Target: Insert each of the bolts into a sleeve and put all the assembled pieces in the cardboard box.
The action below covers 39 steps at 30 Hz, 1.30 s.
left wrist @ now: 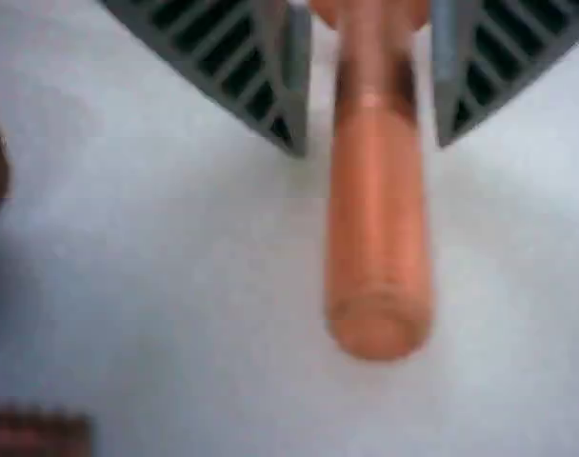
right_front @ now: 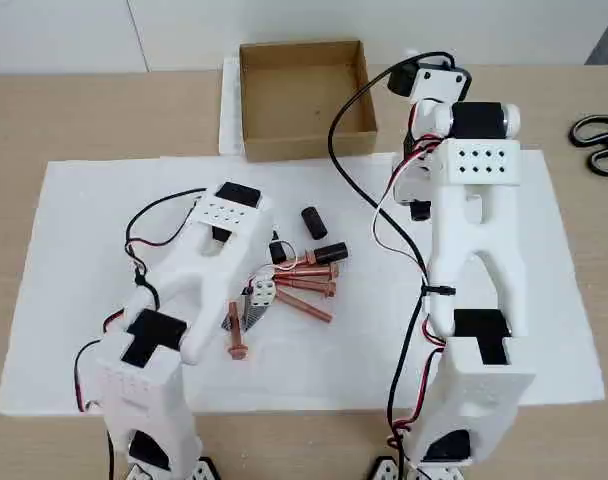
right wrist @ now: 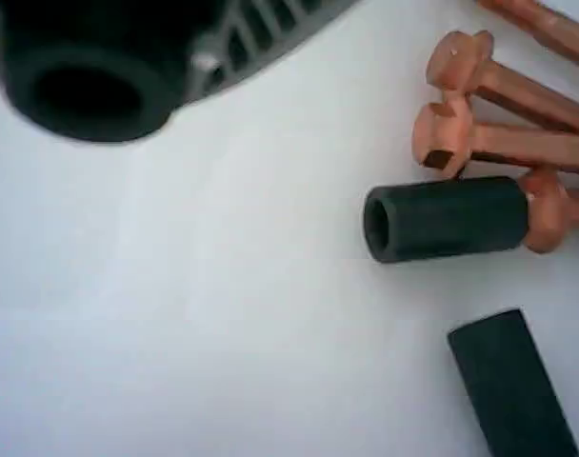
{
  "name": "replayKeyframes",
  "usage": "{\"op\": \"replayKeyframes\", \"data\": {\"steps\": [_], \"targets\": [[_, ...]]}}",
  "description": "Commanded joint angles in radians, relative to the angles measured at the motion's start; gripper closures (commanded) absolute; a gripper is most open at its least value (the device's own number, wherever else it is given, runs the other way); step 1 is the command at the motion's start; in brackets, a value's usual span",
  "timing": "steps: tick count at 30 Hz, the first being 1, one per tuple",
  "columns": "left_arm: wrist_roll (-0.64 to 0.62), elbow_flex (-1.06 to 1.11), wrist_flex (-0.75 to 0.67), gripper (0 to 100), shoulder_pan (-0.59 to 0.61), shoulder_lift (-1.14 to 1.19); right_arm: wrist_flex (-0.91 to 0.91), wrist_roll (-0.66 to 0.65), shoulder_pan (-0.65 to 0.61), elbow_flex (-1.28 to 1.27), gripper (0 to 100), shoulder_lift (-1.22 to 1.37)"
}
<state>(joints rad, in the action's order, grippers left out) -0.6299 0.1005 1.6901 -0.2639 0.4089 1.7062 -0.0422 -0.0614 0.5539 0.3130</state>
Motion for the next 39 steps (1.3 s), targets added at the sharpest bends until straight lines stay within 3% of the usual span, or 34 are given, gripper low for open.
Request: {"op": "replayKeyframes", "data": {"steps": [1, 7, 14, 17, 27, 34, 39], "targets": [[0.005, -0.038, -0.003, 97, -0.020, 0.064, 0.001, -0.002, 0.002, 0.006, 99.5, -0.071], [0.005, -0.107, -0.002, 99, -0.063, 0.118, 0.001, -0.005, 0.007, 0.006, 99.5, -0.071], [0.006, -0.223, 0.060, 99, 0.023, 0.117, 0.001, -0.006, 0.008, 0.006, 99.5, -0.071], [0.063, -0.280, 0.063, 99, 0.068, 0.112, 0.001, -0.006, 0.008, 0.006, 99.5, -0.071], [0.562, -0.294, 0.063, 99, 0.094, -0.157, -0.004, -0.006, 0.008, 0.006, 99.5, -0.070], [0.769, -0.268, 0.063, 99, 0.098, -0.212, -0.004, -0.006, 0.008, 0.006, 99.5, -0.070], [1.240, -0.234, 0.063, 99, 0.098, -0.213, -0.004, -0.006, 0.008, 0.006, 99.5, -0.068]]}}
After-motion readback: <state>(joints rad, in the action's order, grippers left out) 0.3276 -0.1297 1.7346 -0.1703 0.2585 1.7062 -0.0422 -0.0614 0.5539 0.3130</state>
